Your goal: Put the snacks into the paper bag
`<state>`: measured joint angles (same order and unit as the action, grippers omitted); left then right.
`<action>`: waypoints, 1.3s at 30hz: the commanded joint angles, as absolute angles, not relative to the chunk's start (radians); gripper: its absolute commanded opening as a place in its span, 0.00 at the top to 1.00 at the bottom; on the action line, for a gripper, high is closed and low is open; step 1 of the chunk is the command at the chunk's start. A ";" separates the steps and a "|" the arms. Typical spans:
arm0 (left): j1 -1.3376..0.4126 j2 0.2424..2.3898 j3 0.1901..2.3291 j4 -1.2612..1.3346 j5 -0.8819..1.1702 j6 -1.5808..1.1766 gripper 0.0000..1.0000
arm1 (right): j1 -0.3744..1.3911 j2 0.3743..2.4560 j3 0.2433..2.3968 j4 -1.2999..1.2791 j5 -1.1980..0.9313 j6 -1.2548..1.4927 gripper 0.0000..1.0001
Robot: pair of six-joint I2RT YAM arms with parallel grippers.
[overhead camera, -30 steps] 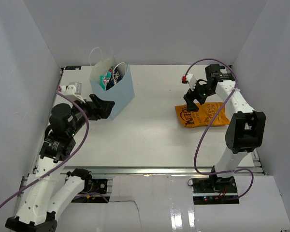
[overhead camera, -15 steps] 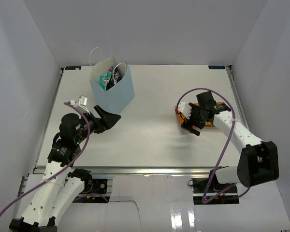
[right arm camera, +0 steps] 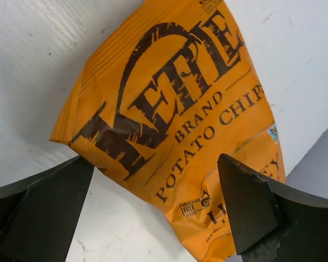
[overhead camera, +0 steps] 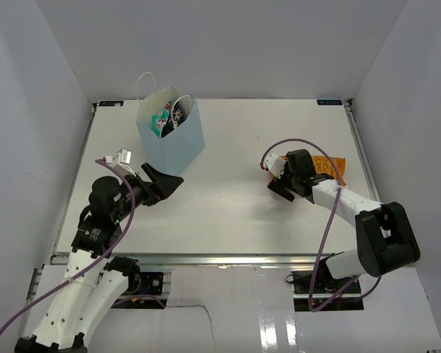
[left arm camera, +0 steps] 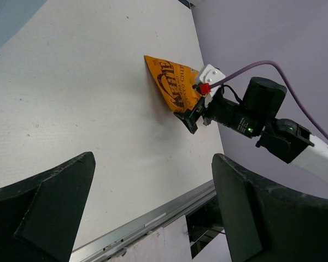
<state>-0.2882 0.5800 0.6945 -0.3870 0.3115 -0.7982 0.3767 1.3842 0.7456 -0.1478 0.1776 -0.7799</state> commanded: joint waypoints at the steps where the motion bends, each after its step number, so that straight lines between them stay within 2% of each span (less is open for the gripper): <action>1: -0.288 0.554 0.686 -0.394 0.310 -0.805 0.02 | 0.388 1.430 0.752 -0.072 0.201 -0.741 0.00; 2: -0.290 0.548 0.687 -0.400 0.307 -0.805 0.02 | 0.390 1.442 0.753 -0.081 0.184 -0.733 0.06; 8: -0.288 0.520 0.689 -0.426 0.287 -0.801 0.02 | 0.391 1.448 0.698 -0.038 0.182 -0.726 0.09; 12: -0.288 0.523 0.692 -0.431 0.287 -0.798 0.02 | 0.391 1.491 0.690 -0.012 0.196 -0.701 0.19; 13: -0.288 0.526 0.698 -0.433 0.287 -0.796 0.02 | 0.391 1.505 0.702 -0.035 0.184 -0.696 0.29; 18: -0.288 0.532 0.718 -0.443 0.288 -0.785 0.02 | 0.391 1.509 0.724 -0.092 0.098 -0.647 0.56; 19: -0.288 0.529 0.721 -0.445 0.290 -0.785 0.02 | 0.388 1.499 0.739 -0.118 0.074 -0.644 0.65; 21: -0.288 0.522 0.724 -0.451 0.287 -0.779 0.02 | 0.382 1.482 0.771 -0.175 0.032 -0.643 0.76; 22: -0.288 0.512 0.726 -0.454 0.284 -0.776 0.02 | 0.370 1.462 0.791 -0.201 -0.016 -0.634 0.87; 23: -0.288 0.508 0.733 -0.457 0.282 -0.775 0.02 | 0.362 1.448 0.828 -0.221 -0.049 -0.624 0.91; 27: -0.288 0.486 0.753 -0.477 0.265 -0.752 0.02 | 0.345 1.382 0.934 -0.325 -0.178 -0.585 0.92; 33: -0.290 0.466 0.788 -0.491 0.241 -0.729 0.02 | 0.347 1.341 1.135 -0.448 -0.483 -0.496 0.92; 39: -0.288 0.440 0.813 -0.520 0.218 -0.719 0.02 | 0.347 1.380 1.357 -0.430 -0.646 -0.284 0.92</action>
<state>-0.2882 0.4561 0.7738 -0.4896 0.2451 -0.7399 0.3447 1.3781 1.2388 -0.4541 -0.4808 -0.4278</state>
